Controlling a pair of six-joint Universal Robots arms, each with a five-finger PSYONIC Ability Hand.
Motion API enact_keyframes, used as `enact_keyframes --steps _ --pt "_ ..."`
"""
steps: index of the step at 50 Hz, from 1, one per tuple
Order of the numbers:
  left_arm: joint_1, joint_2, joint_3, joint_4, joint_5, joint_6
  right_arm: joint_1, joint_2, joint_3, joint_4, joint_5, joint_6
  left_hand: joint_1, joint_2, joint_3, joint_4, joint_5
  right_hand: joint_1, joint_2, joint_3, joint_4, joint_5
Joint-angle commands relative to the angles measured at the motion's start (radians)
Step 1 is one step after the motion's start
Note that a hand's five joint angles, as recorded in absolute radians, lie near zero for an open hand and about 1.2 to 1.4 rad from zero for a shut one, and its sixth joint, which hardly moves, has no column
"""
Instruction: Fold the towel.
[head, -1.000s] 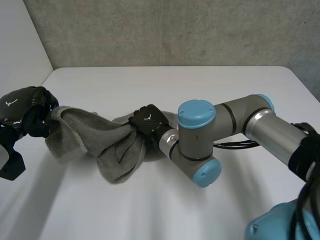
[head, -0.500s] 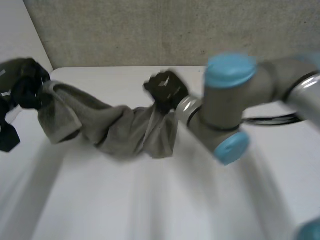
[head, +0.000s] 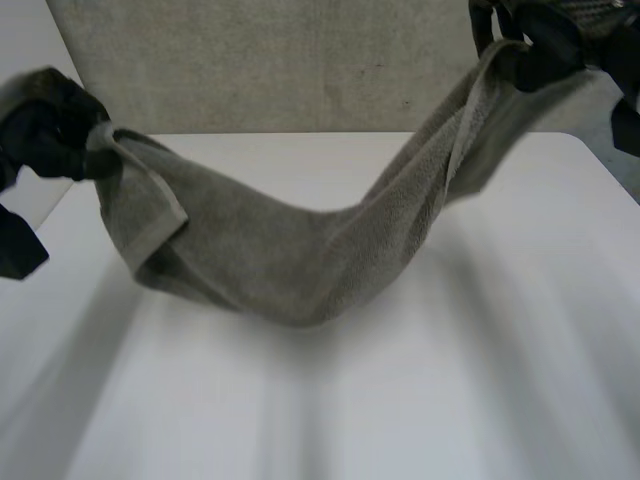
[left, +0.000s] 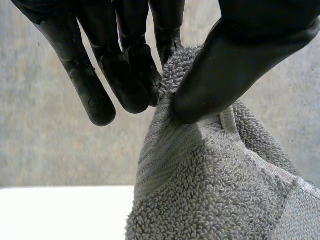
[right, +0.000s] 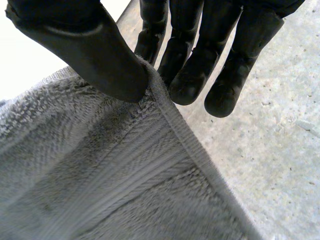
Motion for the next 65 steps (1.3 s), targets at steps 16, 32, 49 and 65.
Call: enact_keyframes --steps 16,32,49,65 --pt "-0.112 -0.453 0.323 0.099 -0.020 -0.003 0.033 0.423 -0.215 -0.184 0.135 -0.130 0.111 0.062 0.060 0.033 0.098 0.076 0.074 0.060 0.055 0.059" --pt "-0.188 -0.442 0.774 0.008 -0.140 -0.006 0.076 0.396 -0.508 -0.076 0.163 -0.069 0.111 0.062 0.060 0.033 0.098 0.076 0.074 0.060 0.055 0.059" --pt "-0.165 -0.443 0.093 0.058 -0.017 0.087 0.070 0.375 0.285 0.106 0.061 -0.608 0.111 0.062 0.060 0.033 0.098 0.076 0.074 0.060 0.055 0.059" --pt "-0.130 -0.305 -0.206 0.094 0.021 0.279 -0.166 0.101 0.614 0.230 -0.136 -0.831 0.111 0.062 0.060 0.033 0.098 0.076 0.074 0.060 0.055 0.059"
